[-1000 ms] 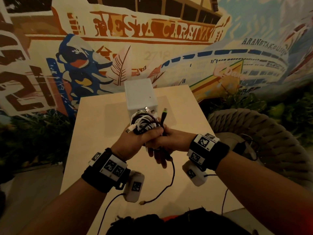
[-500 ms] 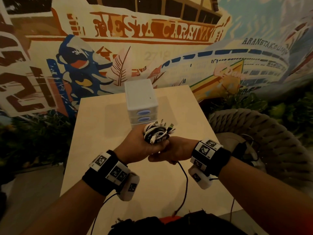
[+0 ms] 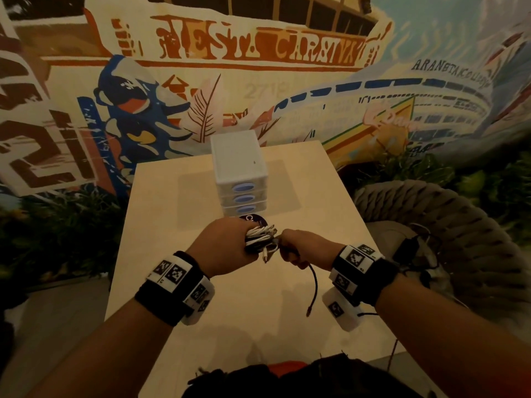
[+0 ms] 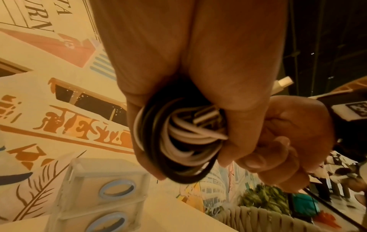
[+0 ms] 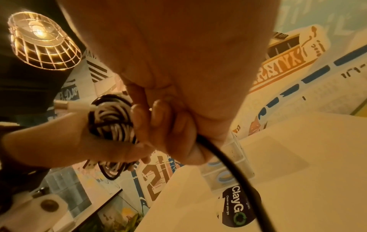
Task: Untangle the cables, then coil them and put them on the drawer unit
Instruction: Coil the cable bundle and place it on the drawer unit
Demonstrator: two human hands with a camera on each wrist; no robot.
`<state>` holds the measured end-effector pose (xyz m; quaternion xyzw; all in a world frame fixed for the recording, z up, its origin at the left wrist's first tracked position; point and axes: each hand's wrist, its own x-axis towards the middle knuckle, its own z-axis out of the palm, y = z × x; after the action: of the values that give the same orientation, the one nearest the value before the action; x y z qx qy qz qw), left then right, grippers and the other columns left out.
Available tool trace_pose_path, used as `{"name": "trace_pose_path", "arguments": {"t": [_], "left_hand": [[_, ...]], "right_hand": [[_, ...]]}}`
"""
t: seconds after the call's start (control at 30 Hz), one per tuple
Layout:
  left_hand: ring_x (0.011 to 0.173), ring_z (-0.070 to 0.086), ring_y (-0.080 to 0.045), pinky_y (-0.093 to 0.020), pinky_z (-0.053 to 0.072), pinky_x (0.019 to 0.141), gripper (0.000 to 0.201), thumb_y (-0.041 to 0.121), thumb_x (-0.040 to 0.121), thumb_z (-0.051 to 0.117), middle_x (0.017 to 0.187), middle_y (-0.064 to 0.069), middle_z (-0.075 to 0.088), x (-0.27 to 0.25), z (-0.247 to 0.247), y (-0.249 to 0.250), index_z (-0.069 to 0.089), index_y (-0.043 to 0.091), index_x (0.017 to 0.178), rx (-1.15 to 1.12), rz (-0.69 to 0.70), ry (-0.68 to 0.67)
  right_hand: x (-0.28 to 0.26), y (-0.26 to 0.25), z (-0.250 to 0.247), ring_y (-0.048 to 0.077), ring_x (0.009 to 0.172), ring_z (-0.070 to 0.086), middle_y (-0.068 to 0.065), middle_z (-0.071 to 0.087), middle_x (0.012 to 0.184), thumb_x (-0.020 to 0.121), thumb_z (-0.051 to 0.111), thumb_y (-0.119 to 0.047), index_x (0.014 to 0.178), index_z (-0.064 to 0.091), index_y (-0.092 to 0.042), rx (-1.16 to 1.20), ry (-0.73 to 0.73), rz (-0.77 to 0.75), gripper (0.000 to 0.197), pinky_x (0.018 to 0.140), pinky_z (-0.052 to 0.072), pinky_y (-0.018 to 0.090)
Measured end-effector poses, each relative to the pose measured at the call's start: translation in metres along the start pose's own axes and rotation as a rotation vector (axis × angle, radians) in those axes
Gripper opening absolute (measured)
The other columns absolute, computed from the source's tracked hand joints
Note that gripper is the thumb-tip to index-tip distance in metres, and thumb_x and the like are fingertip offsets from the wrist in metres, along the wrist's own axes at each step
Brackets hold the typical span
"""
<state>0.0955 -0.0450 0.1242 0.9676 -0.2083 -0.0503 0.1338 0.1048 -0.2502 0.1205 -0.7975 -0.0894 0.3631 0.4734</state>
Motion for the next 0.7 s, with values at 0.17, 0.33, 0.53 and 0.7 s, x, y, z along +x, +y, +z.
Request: {"name": "trace_pose_path", "arguments": {"t": [0.17, 0.33, 0.53, 0.7], "left_hand": [[0.076, 0.062, -0.015, -0.027, 0.041, 0.062, 0.015, 0.041, 0.089, 0.061, 0.087, 0.007, 0.069, 0.001, 0.009, 0.003, 0.064, 0.030, 0.099, 0.147, 0.027, -0.087], [0.083, 0.067, -0.017, -0.028, 0.048, 0.066, 0.026, 0.044, 0.088, 0.062, 0.095, 0.006, 0.072, 0.001, 0.010, 0.007, 0.066, 0.033, 0.111, 0.204, 0.037, -0.074], [0.065, 0.055, -0.014, -0.027, 0.039, 0.058, 0.027, 0.052, 0.091, 0.056, 0.078, 0.007, 0.064, 0.003, 0.007, 0.020, 0.064, 0.026, 0.094, 0.363, 0.049, -0.167], [0.066, 0.059, -0.014, -0.027, 0.047, 0.060, 0.025, 0.048, 0.088, 0.063, 0.074, 0.005, 0.063, 0.007, 0.008, 0.031, 0.070, 0.024, 0.087, 0.397, 0.043, -0.251]], "right_hand": [[0.004, 0.011, -0.001, 0.013, 0.054, 0.025, 0.001, 0.041, 0.067, 0.099, 0.030, -0.040, 0.078, 0.049, -0.012, 0.149, -0.062, 0.074, 0.040, 0.054, 0.024, 0.028], [0.007, 0.009, -0.001, 0.013, 0.053, 0.037, 0.001, 0.057, 0.067, 0.093, 0.037, -0.075, 0.091, 0.059, -0.013, 0.042, -0.056, 0.061, 0.065, 0.053, 0.032, 0.026], [0.005, -0.013, -0.004, 0.005, 0.078, 0.062, -0.013, 0.070, 0.086, 0.081, 0.076, -0.056, 0.093, 0.065, -0.036, -0.416, -0.113, -0.032, 0.026, 0.072, 0.047, 0.022], [0.019, -0.021, 0.012, 0.005, 0.071, 0.060, -0.012, 0.067, 0.078, 0.076, 0.082, -0.049, 0.083, 0.068, -0.032, -0.671, -0.128, 0.052, 0.023, 0.064, 0.044, 0.022]]}}
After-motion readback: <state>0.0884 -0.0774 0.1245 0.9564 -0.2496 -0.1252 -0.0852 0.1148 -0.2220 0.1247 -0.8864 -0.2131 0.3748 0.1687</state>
